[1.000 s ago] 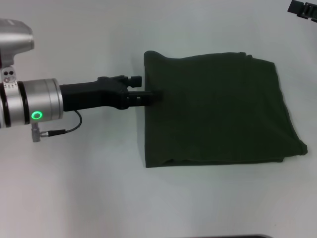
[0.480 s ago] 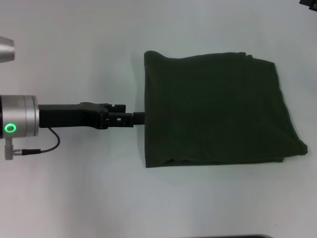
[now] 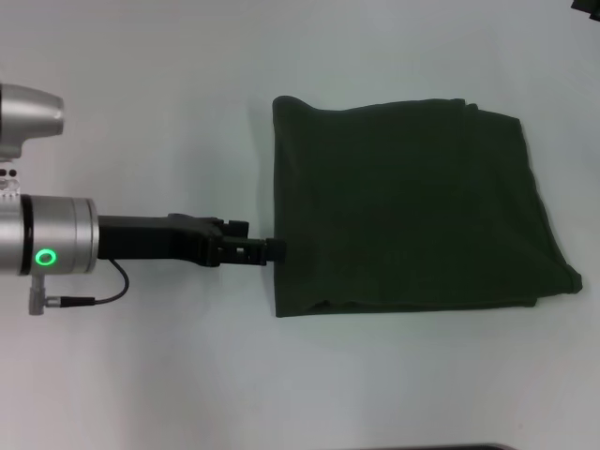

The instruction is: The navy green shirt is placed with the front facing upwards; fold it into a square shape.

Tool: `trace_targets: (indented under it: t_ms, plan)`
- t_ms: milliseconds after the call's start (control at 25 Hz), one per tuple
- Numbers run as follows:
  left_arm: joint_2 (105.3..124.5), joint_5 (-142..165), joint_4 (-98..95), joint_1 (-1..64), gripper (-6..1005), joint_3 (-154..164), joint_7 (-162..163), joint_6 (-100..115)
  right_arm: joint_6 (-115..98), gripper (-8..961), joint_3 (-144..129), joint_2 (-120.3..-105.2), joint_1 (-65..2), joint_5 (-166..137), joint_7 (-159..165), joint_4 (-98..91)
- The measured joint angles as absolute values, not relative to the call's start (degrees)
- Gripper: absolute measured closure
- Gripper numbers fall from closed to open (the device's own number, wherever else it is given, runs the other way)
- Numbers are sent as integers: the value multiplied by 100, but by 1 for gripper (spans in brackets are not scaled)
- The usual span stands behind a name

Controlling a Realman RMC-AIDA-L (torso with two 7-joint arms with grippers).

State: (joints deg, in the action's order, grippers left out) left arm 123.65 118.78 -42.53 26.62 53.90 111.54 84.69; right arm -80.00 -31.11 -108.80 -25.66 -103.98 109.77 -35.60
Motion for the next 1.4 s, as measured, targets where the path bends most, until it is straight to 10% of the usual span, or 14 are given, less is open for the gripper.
trace_targets:
  t_ms: [1400]
  plan:
    - [12384, 11946, -3881, 2800, 62, 5704, 11051, 8191, -8033, 254, -3155, -10926, -2540, -10415, 10977, -3551]
